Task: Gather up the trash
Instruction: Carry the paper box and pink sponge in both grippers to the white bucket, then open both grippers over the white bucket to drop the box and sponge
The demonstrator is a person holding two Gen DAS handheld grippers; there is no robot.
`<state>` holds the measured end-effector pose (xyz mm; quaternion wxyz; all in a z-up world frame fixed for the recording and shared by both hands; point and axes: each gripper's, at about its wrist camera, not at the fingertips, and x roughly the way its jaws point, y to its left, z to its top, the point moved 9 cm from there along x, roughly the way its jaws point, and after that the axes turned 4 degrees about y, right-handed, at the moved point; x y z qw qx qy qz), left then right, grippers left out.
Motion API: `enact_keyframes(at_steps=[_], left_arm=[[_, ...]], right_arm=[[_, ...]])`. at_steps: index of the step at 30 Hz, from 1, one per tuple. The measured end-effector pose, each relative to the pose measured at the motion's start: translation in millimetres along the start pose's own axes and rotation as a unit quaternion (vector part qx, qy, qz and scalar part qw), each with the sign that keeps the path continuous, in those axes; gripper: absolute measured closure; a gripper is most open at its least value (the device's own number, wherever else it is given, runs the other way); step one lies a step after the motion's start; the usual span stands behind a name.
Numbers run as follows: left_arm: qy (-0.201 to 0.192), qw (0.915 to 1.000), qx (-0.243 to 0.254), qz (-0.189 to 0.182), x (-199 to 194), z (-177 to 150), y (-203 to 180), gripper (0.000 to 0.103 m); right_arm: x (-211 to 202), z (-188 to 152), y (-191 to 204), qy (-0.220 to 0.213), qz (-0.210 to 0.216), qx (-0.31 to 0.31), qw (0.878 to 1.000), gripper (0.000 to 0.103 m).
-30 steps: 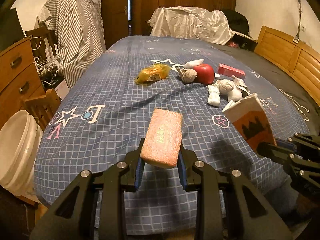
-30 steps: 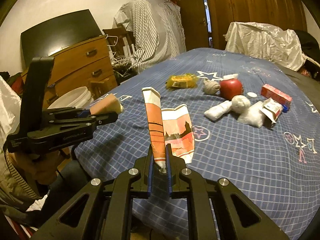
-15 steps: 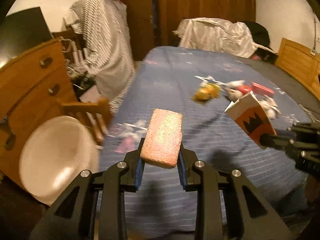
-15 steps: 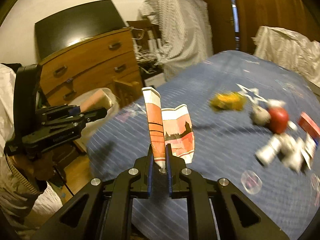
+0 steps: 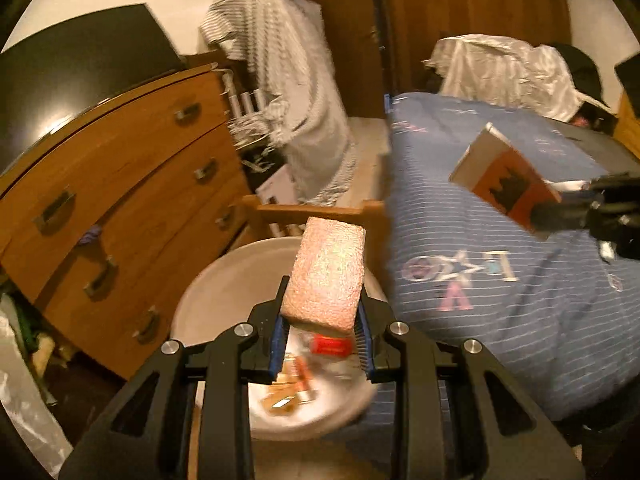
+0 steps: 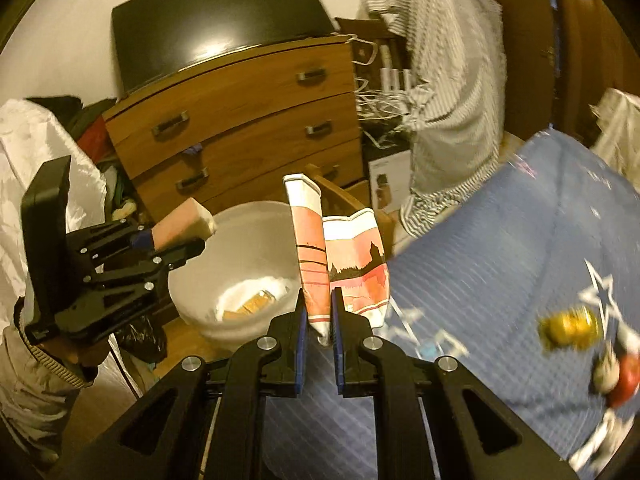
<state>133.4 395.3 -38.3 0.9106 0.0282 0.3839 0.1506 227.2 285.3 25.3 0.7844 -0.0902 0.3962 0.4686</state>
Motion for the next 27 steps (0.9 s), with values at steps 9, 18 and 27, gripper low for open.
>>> enact_keyframes(at_steps=[9, 18, 27], left_arm=[[0.021, 0.9989, -0.019, 0.037, 21.5, 8.8, 65.8, 0.076], [0.052, 0.9975, -0.02, 0.044, 46.7, -9.8, 90.8, 0.076], [0.065, 0.9965, -0.025, 0.046, 61.5, -21.6, 98.2, 0.076]], right_arm=[[62.4, 60.2, 60.5, 0.052, -0.001, -0.056, 0.997, 0.091], [104.7, 67.5, 83.6, 0.087, 0.001, -0.07, 0.994, 0.091], [123.2, 58.7, 88.7, 0.103, 0.002, -0.073, 0.992, 0.091]])
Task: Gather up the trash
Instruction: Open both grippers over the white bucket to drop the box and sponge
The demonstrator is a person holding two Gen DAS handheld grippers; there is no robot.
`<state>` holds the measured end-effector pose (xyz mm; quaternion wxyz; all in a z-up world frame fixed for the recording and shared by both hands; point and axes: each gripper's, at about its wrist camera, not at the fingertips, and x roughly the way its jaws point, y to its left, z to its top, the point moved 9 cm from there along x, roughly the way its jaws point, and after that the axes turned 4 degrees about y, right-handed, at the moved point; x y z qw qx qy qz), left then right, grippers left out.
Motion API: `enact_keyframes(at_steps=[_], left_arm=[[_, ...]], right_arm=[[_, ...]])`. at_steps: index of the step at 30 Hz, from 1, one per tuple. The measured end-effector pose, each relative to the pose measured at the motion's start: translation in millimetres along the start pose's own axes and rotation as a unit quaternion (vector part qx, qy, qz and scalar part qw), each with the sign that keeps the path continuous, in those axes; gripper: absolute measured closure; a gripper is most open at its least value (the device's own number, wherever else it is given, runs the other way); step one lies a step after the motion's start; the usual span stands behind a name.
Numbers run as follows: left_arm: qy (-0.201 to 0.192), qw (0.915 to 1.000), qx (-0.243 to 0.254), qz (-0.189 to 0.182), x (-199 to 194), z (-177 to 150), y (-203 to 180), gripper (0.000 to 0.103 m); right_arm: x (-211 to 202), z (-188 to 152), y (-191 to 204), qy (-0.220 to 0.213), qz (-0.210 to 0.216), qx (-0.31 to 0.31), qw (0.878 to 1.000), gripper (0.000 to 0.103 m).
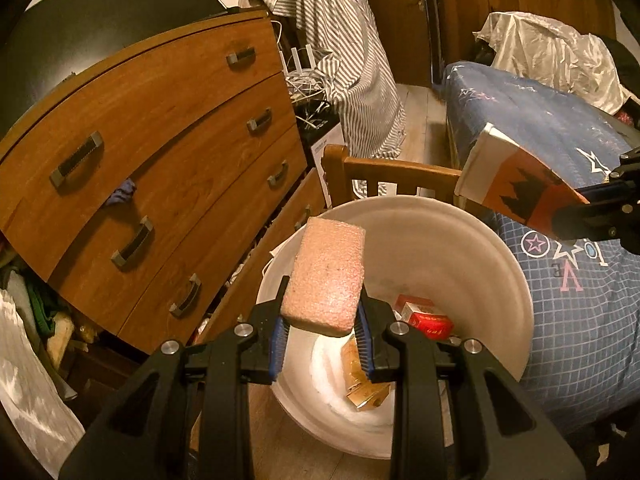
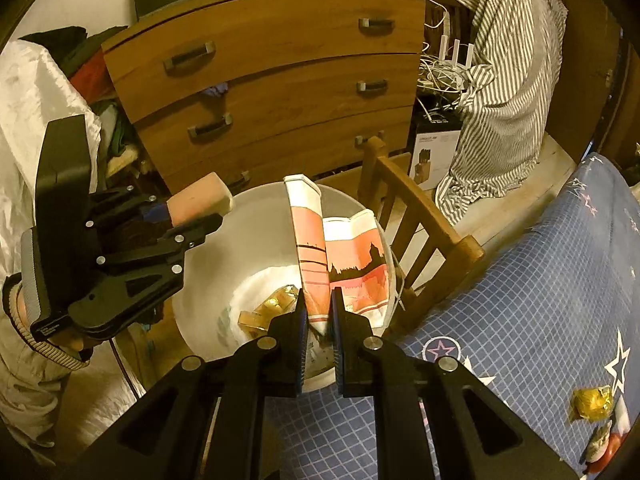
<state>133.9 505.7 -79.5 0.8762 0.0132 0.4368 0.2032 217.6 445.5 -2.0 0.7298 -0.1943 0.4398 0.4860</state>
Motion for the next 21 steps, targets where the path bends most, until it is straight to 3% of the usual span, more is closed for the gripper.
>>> enact_keyframes(at_steps=[16, 18, 21], left_arm=[[0.008, 1.0, 0.001, 0.005, 17.1, -1.6, 0.1, 0.073], [0.01, 0.9999, -0.006, 0.011, 18.8, -0.8, 1.0, 0.044], [0.003, 0.9999, -0.002, 0.013, 17.7, 1.6, -2.2, 0.041]], right_arm=[[13.2, 0.9, 1.4, -0.001, 0.001, -0.005, 1.0, 0.091], [13.8, 2.7, 0.4, -0.005, -0.003, -0.004, 1.0, 0.08], [13.0, 3.2, -1.9, -0.009, -0.004, -0.001, 1.0, 0.078]])
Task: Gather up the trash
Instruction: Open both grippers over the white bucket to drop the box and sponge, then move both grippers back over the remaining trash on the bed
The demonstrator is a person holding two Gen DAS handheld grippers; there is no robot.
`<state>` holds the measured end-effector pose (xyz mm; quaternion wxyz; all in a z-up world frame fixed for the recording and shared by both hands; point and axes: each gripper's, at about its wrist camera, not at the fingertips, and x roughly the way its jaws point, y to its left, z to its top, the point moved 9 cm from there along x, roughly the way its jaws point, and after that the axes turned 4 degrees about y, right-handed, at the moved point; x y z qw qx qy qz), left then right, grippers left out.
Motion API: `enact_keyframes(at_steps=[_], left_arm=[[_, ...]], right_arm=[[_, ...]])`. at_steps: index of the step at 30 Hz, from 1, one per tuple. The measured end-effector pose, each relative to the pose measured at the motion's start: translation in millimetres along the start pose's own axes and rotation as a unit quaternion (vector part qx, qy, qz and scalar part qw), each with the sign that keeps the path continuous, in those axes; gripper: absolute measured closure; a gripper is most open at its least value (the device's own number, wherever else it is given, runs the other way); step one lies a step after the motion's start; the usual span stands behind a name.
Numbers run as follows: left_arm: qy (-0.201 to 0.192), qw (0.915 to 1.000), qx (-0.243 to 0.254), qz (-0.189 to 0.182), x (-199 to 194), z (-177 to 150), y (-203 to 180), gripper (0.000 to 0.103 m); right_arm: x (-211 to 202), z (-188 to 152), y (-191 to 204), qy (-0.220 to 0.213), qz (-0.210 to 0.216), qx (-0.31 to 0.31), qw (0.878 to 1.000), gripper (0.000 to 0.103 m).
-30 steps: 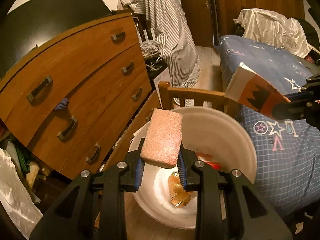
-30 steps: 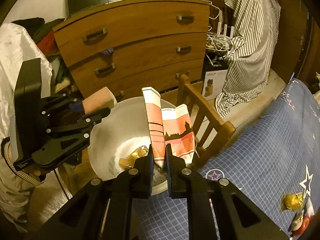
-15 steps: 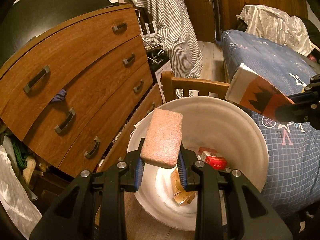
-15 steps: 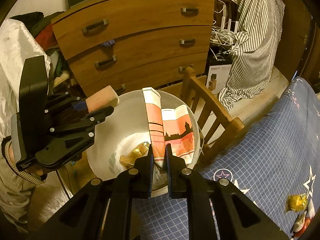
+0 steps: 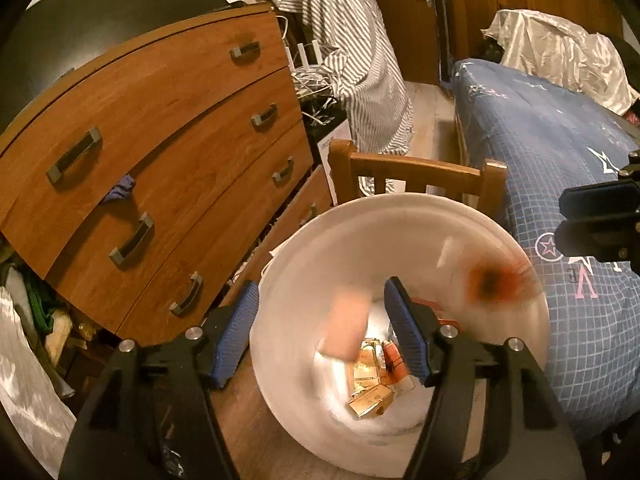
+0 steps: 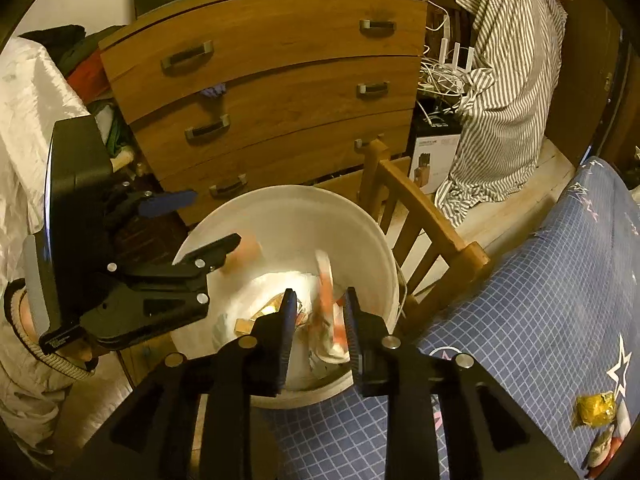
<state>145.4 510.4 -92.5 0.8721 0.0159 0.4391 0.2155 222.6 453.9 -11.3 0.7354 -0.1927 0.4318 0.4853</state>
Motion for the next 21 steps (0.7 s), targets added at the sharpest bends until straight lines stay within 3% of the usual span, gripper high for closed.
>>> enact_keyframes(at_steps=[12, 21], left_arm=[[-0.016, 0.9994, 0.011, 0.029, -11.2, 4.7, -6.2, 0.04], [-0.067, 0.9956, 0.015, 0.065, -51.8, 12.3, -24.2, 0.035]], right_arm=[[-6.0, -9.6, -15.3, -0.006, -0.008, 0.012, 1.0, 0.078], [-39.5, -24.5, -16.6, -0.065, -0.04, 0.0, 0.997, 0.078]])
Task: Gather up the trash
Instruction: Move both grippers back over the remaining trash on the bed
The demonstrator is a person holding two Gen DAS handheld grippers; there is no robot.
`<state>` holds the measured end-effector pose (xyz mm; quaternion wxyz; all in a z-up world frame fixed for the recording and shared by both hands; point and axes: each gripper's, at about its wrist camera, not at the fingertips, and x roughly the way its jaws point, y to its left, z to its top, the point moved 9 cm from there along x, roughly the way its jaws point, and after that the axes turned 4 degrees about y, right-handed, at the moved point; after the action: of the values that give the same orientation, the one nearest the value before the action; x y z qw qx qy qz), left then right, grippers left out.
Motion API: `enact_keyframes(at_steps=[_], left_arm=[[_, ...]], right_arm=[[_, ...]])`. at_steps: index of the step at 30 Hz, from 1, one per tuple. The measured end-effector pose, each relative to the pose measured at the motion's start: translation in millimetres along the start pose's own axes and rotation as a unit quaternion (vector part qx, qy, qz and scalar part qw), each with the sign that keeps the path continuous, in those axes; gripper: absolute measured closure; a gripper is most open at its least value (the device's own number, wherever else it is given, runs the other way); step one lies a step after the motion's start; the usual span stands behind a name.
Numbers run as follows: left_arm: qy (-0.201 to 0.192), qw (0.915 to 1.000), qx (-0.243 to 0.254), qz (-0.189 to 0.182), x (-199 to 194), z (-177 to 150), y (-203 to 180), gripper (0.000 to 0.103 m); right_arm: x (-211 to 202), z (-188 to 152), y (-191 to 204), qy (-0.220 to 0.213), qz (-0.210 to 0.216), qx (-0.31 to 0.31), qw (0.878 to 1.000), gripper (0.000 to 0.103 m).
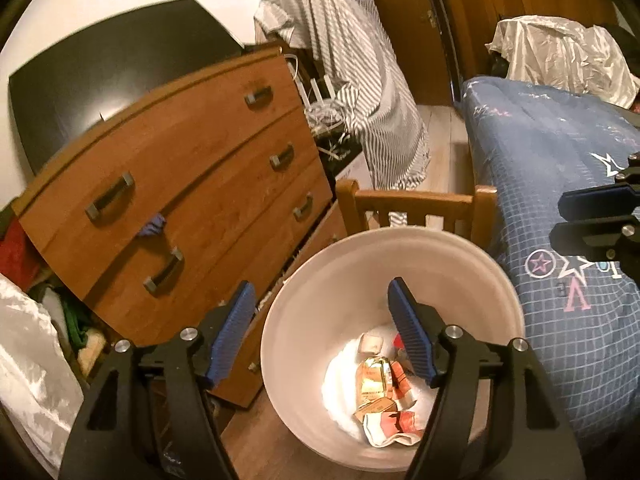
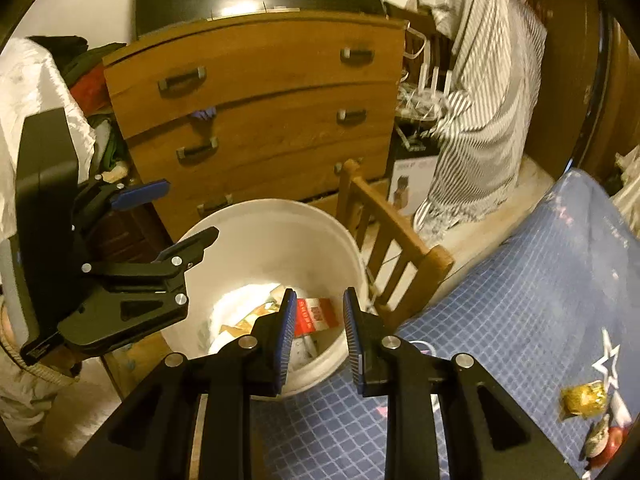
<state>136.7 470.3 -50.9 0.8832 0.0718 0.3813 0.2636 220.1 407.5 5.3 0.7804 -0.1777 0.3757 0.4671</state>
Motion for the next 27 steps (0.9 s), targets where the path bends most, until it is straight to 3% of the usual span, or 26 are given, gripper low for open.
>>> enact_keyframes(at_steps=[6, 14, 20, 27], left_arm=[[-0.028, 0.9995, 0.01, 0.007, -25.4, 5.1, -23.5, 0.025], [-0.038, 0.9993, 0.0, -0.006, -42.5, 5.8, -64.7, 0.02], [-0.034, 0.9989, 0.009, -0.031, -48.0, 4.8, -107.2, 0.018], [-0.031, 0.9971, 0.02, -0.067, -59.3, 3.4, -162.0, 0.017]], right_arm=[[-31.8, -21.1, -15.2, -0.044, -0.05, -0.012, 0.998, 0.078], [-86.7, -69.2, -70.5, -0.104, -0.09, 0.064, 0.988, 0.076], [-123.2, -121.7, -105.8, -0.123, -0.108, 0.109, 0.981, 0.067], [-151.2, -198.2, -147.3, -0.115, -0.137, 0.156, 0.971, 0.066]])
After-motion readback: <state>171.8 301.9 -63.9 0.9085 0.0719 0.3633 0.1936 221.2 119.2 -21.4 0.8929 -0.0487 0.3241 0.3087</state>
